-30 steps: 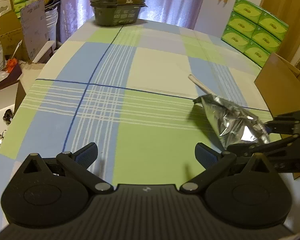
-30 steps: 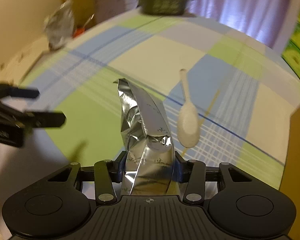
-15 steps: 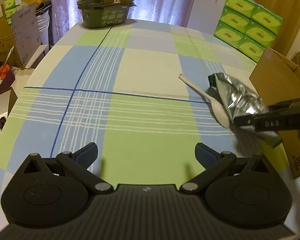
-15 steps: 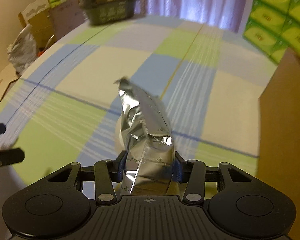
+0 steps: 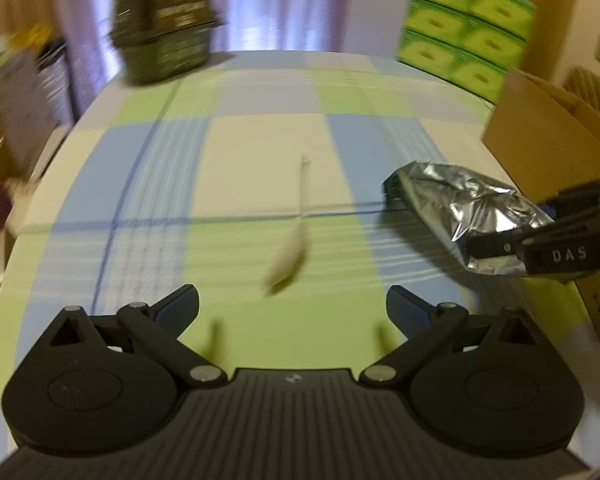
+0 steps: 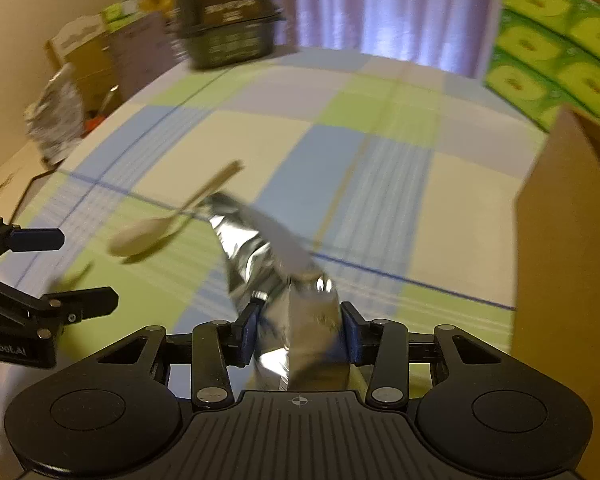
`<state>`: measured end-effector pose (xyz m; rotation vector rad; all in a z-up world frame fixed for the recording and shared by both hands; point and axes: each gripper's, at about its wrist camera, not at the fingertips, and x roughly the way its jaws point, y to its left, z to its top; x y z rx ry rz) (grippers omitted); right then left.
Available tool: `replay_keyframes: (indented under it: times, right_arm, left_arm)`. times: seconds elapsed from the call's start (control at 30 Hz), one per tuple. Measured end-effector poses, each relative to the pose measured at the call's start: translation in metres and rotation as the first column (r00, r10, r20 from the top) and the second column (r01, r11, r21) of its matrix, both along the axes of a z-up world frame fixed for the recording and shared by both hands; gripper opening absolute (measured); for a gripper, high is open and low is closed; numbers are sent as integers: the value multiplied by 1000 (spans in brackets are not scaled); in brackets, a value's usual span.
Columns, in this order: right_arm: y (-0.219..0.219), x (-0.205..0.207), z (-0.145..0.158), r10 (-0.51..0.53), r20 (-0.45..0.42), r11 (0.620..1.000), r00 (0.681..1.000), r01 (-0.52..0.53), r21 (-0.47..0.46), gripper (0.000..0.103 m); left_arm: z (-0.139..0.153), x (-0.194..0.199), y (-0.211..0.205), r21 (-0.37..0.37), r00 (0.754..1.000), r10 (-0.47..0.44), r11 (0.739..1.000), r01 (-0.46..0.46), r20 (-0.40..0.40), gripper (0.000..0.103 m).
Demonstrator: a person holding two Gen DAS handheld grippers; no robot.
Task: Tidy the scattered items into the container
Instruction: 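Lift the foil bag with the right tool while the left tool grasps the white plastic spoon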
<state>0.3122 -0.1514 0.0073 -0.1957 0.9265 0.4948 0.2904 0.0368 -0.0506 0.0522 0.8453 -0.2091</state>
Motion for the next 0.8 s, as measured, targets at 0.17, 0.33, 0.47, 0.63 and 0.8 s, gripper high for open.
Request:
replay_keyframes:
  times: [0.17,0.33,0.47,0.63,0.8]
  right_arm:
    - [-4,5,-4,12,12,1000,1000,-12,-17,43]
    - [2,4,-7,72,8,996,997,-72,-51,44]
    - [1,4,-8,68,30,996,997,-66,-62,71]
    - [-1,4,-6,58,26,997,998,-57,-53,71]
    - [-2,5,-5,54,15,998,998,-54,-40,71]
  left_arm:
    - [-8,28,-6,18,1000,-28,999,28,-4,91]
    - [-16,42,-11,64,993,-112,991,115,-38,82]
    - [-24,52,-13,70,991,-121,990,124,-54,74]
    - [-31,53,-16,71,989,-132,988,136,-62,55]
    - [-28,48,-16,69,988,-141,987,145,-66,38]
